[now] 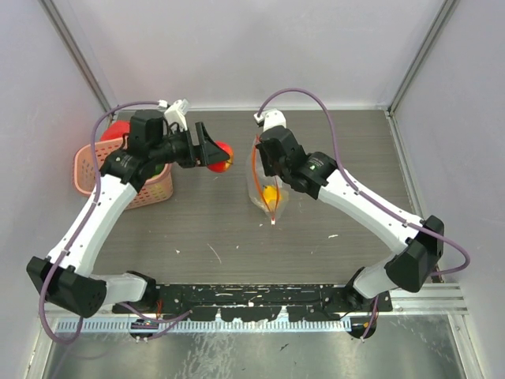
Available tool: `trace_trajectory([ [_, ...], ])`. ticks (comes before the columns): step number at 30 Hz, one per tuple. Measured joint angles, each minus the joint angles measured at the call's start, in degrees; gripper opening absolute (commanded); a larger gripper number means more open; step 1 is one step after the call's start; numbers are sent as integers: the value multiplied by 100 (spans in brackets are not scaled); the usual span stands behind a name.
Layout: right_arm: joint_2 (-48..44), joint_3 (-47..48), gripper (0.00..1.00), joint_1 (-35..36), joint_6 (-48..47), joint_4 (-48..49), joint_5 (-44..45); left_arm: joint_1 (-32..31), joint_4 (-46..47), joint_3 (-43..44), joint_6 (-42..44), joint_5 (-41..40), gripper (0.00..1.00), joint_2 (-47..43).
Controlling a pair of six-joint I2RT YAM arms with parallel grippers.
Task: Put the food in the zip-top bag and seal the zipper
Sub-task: Place the fake fruit in the zipper food storage bag.
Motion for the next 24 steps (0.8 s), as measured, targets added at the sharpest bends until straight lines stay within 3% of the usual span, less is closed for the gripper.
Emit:
trace_trajectory([
  [12, 136, 83, 0, 0, 83, 114, -361, -817, 986, -669, -525, -116, 37, -1064],
  [24, 42, 83, 0, 0, 201, 125, -505, -1757, 2155, -1460, -802, -455, 36, -1102],
])
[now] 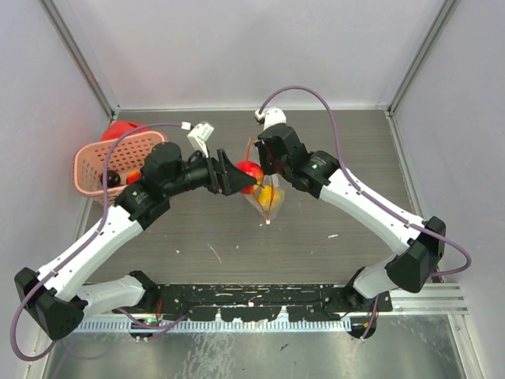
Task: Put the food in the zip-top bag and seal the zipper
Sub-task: Place the fake fruit in the zipper food storage bag.
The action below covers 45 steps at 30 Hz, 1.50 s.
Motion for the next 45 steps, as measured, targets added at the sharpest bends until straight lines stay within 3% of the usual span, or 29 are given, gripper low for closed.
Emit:
trace_trajectory([
  [11, -120, 0, 0, -37, 33, -37, 17, -409, 476, -619, 103, -557, 36, 57],
  [25, -181, 0, 0, 0, 168, -37, -332, -448, -271, -616, 166, -2153, 35, 365],
  [45, -293, -385, 0, -17, 531, 358, -1283, -448, -415, -295, -691, -3230, 36, 807],
])
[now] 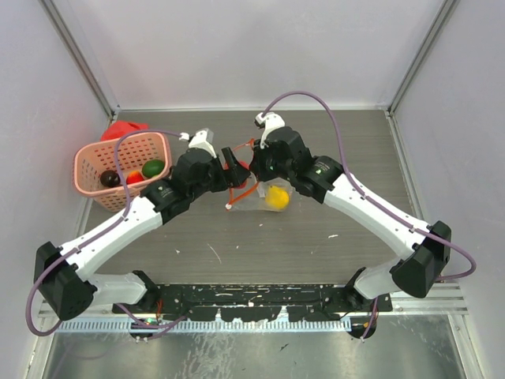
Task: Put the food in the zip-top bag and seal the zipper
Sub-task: Place the fake fruit in the zipper food storage bag.
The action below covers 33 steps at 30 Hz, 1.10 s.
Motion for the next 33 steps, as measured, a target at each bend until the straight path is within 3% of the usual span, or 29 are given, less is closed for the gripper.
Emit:
trace_trajectory([
  [14, -245, -144, 0, 17, 125, 79, -223, -289, -396, 420, 221, -909, 40, 647],
  [26, -275, -306, 0, 15, 146, 74, 146, -295, -46, 341, 313, -393, 43, 555],
  [33, -356, -337, 0, 17, 142, 15, 236, -328, 411, 50, 695, -184, 56, 505],
])
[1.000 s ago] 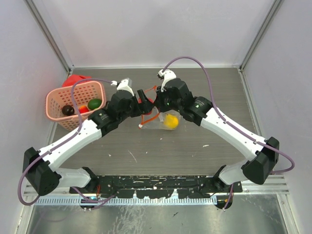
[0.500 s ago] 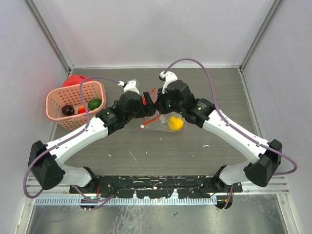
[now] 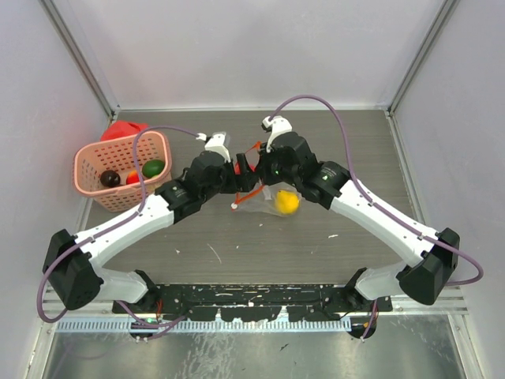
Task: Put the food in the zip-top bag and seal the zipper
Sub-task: Place the fake fruit in the zipper food storage bag.
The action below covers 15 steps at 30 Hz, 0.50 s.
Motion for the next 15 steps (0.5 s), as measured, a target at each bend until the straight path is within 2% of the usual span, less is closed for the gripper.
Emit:
trace_trajectory([
  [7, -28, -31, 0, -2, -2, 15, 24, -181, 227, -144, 133, 352, 76, 20],
  [15, -79, -114, 0, -2, 0, 20, 52, -199, 310, -205, 151, 468, 86, 20],
])
